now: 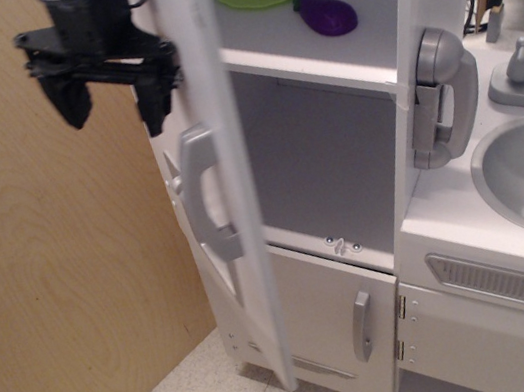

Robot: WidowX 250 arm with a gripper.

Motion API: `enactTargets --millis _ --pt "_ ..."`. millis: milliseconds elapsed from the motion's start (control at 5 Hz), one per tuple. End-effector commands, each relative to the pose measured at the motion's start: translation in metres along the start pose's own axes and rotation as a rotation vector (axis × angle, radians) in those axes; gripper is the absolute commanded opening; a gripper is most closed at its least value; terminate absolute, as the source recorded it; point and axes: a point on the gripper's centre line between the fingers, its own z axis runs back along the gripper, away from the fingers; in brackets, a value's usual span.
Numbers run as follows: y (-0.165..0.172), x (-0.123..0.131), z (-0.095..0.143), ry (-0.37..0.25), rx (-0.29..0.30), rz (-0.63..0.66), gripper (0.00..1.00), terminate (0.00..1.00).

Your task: Close fridge

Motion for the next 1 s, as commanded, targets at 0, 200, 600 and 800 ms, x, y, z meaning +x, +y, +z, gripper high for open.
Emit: enactTargets --millis 0,200,600,800 --pt "-0.01 0.048 0.009 -0.068 -0.008 0.022 1.0 0.0" --pt "-0.013 0.061 0.007 -0.063 -0.01 0.034 1.0 0.0" --pt "-0.015 0.08 0.007 -0.063 -0.015 0.067 1.0 0.0" --pt "-0.014 0.085 0.01 -0.068 -0.017 0.082 1.0 0.0"
